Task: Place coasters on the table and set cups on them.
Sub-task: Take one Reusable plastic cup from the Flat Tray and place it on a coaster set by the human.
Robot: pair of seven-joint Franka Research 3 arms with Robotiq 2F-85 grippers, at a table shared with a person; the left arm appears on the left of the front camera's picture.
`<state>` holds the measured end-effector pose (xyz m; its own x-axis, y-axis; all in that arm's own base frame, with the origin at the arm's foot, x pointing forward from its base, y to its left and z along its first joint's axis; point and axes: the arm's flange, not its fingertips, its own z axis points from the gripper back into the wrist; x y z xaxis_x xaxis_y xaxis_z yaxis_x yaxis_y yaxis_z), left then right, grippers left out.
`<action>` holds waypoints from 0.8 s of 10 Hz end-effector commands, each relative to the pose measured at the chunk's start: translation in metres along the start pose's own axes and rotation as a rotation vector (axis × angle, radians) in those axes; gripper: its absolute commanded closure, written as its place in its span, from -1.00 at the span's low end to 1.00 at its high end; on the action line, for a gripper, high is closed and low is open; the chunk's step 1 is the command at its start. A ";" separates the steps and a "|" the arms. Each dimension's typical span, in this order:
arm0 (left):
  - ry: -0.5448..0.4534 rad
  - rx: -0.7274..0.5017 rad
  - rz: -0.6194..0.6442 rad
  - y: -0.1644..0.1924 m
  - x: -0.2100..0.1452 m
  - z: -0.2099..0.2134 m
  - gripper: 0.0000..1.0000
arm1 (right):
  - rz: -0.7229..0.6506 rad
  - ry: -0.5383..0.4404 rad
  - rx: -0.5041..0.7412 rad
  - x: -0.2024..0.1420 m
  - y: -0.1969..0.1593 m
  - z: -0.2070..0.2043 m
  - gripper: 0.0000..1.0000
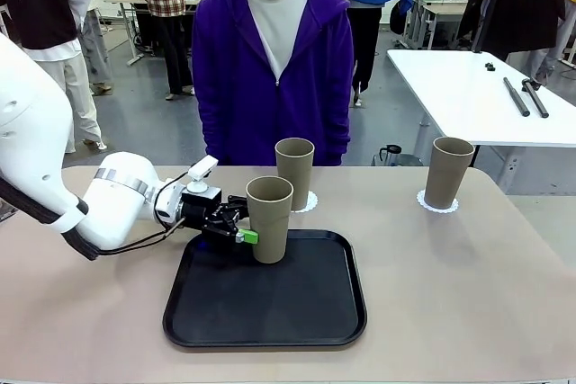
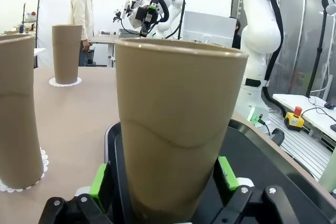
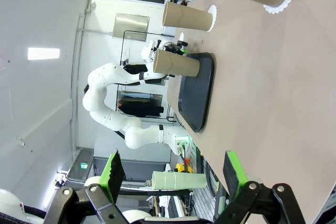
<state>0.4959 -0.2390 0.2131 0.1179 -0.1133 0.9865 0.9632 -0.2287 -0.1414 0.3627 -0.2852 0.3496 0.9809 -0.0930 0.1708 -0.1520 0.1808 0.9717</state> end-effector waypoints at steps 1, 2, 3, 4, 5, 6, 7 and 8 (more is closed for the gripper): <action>-0.001 0.018 -0.011 0.005 -0.001 -0.002 -1.00 | -0.008 0.003 0.005 -0.001 0.002 0.000 -1.00; -0.001 0.015 -0.007 0.005 -0.002 -0.003 -1.00 | -0.008 0.003 0.005 -0.001 0.002 0.000 -1.00; 0.003 0.011 -0.004 0.005 -0.003 -0.006 -1.00 | -0.008 0.003 0.005 -0.001 0.002 0.000 -1.00; 0.007 0.004 -0.008 0.004 -0.006 -0.011 -1.00 | -0.008 0.003 0.005 -0.001 0.002 0.000 -1.00; 0.015 -0.008 -0.018 0.005 -0.008 -0.017 -1.00 | -0.008 0.003 0.005 -0.001 0.002 0.000 -1.00; 0.020 -0.020 -0.013 0.006 -0.009 -0.022 -1.00 | -0.008 0.003 0.005 -0.001 0.002 0.000 -1.00; 0.025 -0.032 -0.007 0.005 -0.012 -0.027 -1.00 | -0.008 0.003 0.005 -0.001 0.002 0.000 -1.00; 0.030 -0.040 -0.005 0.005 -0.014 -0.031 -1.00 | -0.008 0.003 0.005 -0.001 0.002 0.000 -1.00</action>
<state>0.4872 -0.2632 0.1995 0.1267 -0.1279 0.9837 0.9515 -0.2648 -0.1570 0.3628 -0.2852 0.3496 0.9809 -0.0929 0.1708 -0.1521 0.1808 0.9717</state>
